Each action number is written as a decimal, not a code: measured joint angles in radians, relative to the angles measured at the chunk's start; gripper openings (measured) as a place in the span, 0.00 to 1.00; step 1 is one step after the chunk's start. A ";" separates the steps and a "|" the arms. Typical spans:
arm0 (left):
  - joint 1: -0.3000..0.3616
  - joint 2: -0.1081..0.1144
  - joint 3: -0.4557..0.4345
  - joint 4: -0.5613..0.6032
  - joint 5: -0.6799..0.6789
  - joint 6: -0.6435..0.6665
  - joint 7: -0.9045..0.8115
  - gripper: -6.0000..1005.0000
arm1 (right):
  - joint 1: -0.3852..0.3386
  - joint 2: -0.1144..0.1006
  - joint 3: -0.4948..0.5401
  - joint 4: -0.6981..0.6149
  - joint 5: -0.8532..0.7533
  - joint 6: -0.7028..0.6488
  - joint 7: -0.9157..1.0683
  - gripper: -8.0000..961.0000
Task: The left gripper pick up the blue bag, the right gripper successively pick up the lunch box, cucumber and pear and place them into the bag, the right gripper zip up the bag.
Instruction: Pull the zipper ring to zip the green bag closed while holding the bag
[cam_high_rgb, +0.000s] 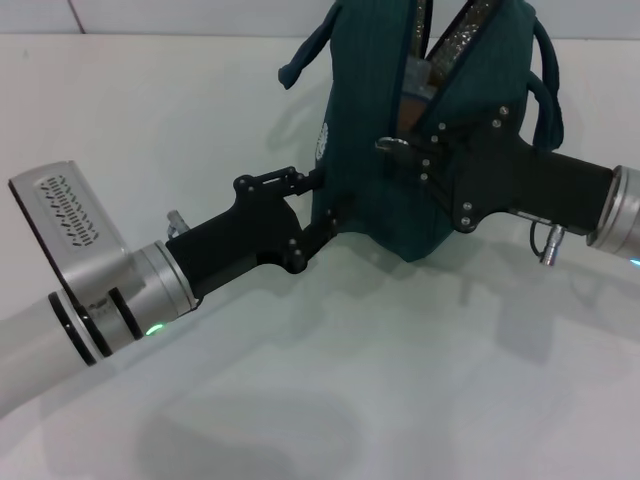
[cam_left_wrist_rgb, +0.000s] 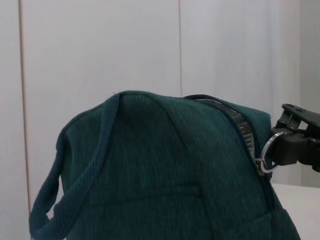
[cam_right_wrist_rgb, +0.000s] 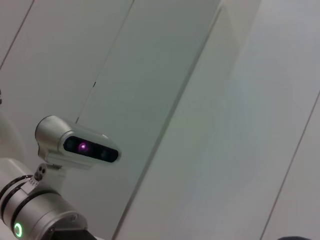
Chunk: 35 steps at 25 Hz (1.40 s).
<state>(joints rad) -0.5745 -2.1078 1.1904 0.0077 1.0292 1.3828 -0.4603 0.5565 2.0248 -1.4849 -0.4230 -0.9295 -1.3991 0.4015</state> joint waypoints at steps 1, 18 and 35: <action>-0.001 0.000 0.000 0.000 0.000 0.000 0.011 0.48 | -0.002 0.000 0.000 -0.002 0.001 0.000 0.000 0.03; 0.007 0.000 0.012 -0.002 0.040 -0.002 0.239 0.10 | -0.015 0.003 0.000 0.004 0.110 -0.054 -0.080 0.03; 0.049 0.011 0.005 0.076 0.033 -0.049 0.220 0.07 | -0.063 0.003 -0.157 0.010 0.485 -0.109 -0.297 0.03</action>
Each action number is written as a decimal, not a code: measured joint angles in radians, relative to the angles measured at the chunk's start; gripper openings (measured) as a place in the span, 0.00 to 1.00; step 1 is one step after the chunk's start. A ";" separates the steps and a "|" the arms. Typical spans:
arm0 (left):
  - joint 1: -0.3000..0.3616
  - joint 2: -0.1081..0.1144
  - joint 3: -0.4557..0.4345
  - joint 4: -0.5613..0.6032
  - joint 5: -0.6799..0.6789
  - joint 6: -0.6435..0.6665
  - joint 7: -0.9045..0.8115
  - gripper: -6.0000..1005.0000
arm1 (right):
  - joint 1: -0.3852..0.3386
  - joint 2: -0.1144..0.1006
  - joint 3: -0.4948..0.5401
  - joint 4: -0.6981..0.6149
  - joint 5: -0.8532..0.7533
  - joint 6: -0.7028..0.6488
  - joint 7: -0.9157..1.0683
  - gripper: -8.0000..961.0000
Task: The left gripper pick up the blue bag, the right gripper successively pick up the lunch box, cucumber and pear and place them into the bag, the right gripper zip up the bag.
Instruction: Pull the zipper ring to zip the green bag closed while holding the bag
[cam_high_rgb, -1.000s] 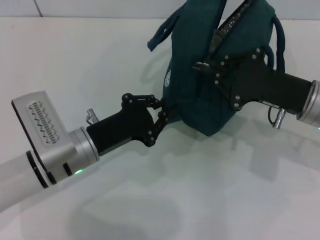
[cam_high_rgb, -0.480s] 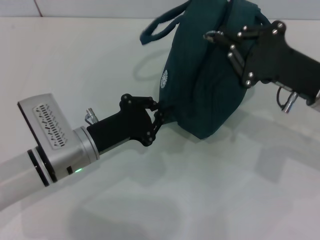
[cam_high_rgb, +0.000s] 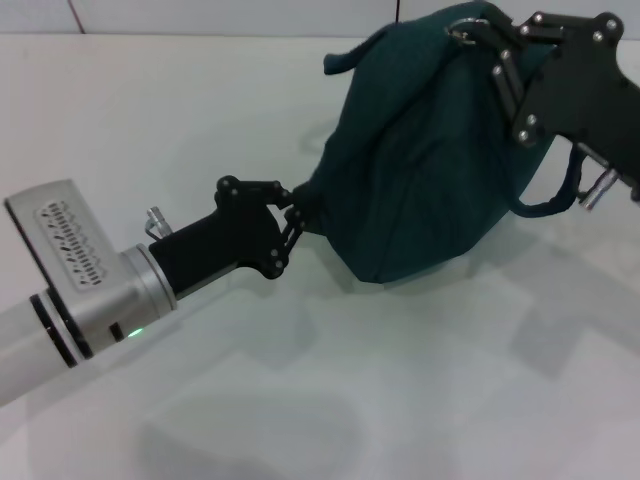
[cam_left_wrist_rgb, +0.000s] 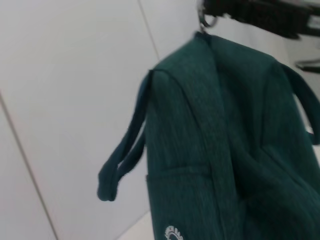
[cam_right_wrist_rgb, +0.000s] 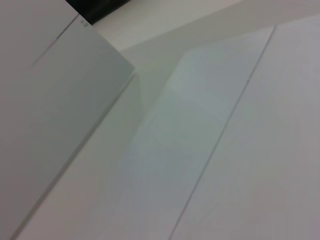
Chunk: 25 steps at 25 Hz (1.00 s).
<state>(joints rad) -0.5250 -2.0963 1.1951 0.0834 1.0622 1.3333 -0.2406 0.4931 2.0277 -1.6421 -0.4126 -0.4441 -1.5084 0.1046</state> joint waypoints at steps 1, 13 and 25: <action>0.000 0.000 0.000 0.000 0.000 0.000 0.000 0.07 | -0.002 0.000 -0.026 0.000 0.018 0.000 -0.016 0.03; 0.015 -0.007 0.003 -0.001 -0.003 0.050 -0.068 0.16 | -0.001 0.000 -0.140 -0.001 0.101 0.017 -0.070 0.03; 0.010 0.000 -0.005 0.037 -0.030 0.174 -0.284 0.53 | 0.001 0.000 -0.143 0.000 0.098 0.035 -0.069 0.03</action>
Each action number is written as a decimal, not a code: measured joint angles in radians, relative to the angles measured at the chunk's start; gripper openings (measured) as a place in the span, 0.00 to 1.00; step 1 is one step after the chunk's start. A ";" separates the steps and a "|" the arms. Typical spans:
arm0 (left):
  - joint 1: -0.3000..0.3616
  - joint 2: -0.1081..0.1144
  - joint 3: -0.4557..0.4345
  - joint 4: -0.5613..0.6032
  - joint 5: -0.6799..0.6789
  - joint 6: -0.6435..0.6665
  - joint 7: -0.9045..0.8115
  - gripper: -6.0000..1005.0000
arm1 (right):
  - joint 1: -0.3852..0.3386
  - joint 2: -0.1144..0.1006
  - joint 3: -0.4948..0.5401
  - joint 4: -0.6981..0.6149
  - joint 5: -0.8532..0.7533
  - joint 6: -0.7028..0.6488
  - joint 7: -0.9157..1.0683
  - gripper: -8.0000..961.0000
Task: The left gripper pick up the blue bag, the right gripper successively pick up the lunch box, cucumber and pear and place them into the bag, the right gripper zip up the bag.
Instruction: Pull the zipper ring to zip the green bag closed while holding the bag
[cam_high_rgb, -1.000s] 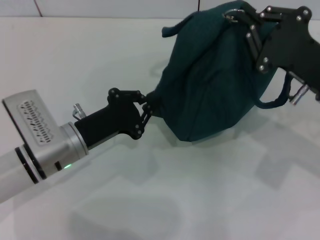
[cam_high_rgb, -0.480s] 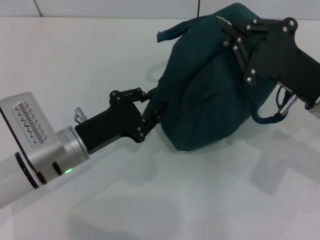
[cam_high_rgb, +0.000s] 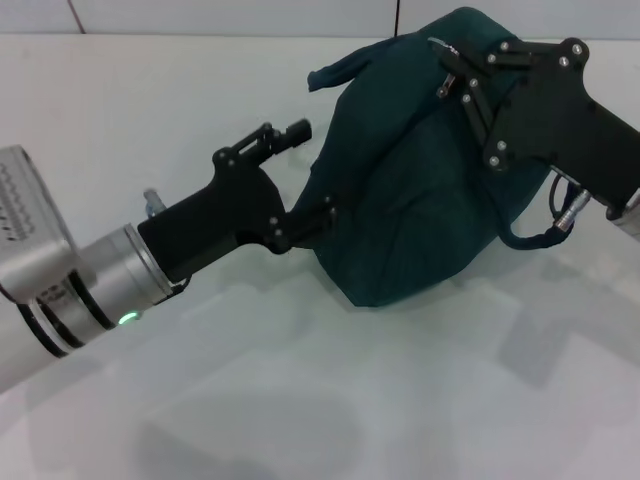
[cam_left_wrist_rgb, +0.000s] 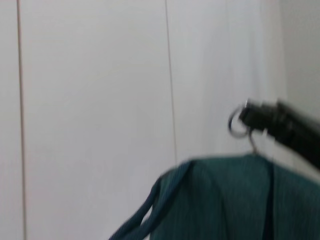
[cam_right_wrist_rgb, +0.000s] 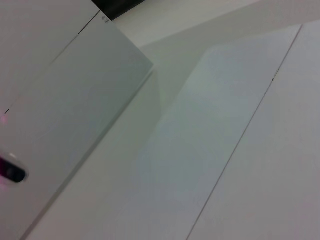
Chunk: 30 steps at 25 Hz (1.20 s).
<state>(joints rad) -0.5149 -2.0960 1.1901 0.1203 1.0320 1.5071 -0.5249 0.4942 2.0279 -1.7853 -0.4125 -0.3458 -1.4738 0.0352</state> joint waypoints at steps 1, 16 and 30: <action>0.001 0.001 0.000 0.010 0.000 0.019 -0.024 0.56 | 0.000 0.000 0.000 0.000 -0.001 0.000 0.000 0.03; -0.063 -0.007 0.001 0.017 -0.038 0.028 -0.150 0.89 | -0.007 0.000 -0.023 0.000 0.005 0.010 -0.002 0.03; -0.061 -0.010 0.008 0.016 -0.053 0.003 -0.142 0.66 | -0.011 0.000 -0.023 0.012 0.005 0.004 -0.003 0.03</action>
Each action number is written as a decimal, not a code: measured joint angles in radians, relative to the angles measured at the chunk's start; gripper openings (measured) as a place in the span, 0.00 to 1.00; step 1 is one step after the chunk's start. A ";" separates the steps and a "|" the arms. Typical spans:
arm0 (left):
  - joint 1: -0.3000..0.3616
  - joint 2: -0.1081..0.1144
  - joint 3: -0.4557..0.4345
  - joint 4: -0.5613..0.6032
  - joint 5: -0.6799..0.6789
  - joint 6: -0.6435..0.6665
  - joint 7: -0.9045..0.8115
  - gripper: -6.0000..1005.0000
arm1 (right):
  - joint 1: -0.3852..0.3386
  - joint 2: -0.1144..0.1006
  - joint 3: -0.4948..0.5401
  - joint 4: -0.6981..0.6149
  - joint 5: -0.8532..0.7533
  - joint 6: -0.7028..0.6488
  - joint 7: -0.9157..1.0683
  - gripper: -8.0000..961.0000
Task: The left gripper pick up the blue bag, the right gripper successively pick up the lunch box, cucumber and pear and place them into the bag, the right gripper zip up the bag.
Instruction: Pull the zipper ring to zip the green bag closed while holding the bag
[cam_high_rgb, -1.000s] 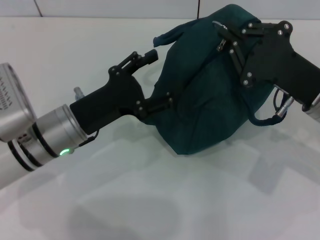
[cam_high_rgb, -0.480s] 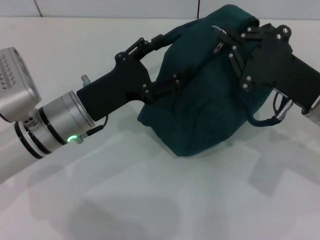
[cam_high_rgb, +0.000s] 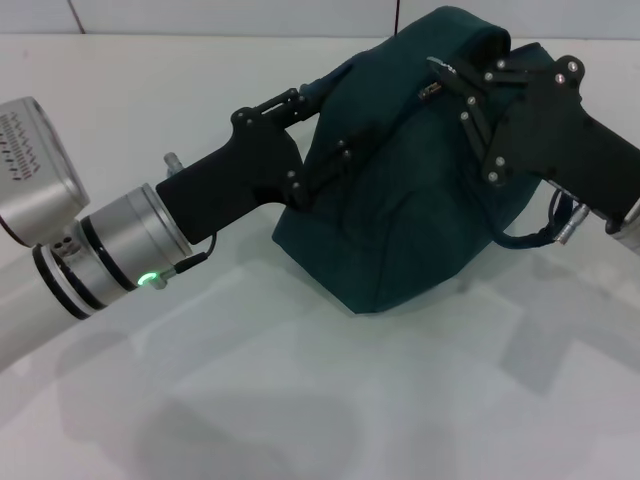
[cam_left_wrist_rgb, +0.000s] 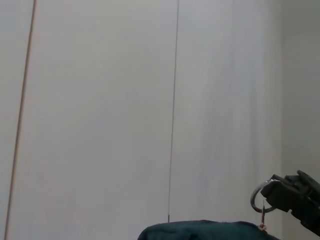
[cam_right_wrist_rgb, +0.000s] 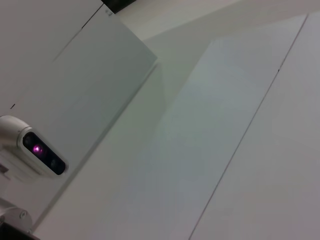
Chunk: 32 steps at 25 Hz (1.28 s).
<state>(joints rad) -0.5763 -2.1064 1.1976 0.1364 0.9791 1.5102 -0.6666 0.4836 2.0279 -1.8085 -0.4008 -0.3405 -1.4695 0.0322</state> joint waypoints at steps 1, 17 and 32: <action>0.001 0.000 -0.001 0.000 0.000 0.000 0.005 0.64 | -0.001 0.000 0.000 0.000 0.000 -0.001 0.000 0.03; 0.008 -0.001 0.000 -0.013 -0.002 0.004 0.127 0.14 | -0.003 0.000 0.000 0.010 0.009 -0.005 0.000 0.03; 0.012 0.005 0.084 -0.003 0.021 0.005 0.290 0.06 | -0.041 0.000 -0.043 0.013 0.152 -0.040 0.061 0.03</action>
<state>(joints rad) -0.5640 -2.1014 1.2816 0.1333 0.9998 1.5149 -0.3762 0.4431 2.0279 -1.8514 -0.3882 -0.1881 -1.5094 0.0928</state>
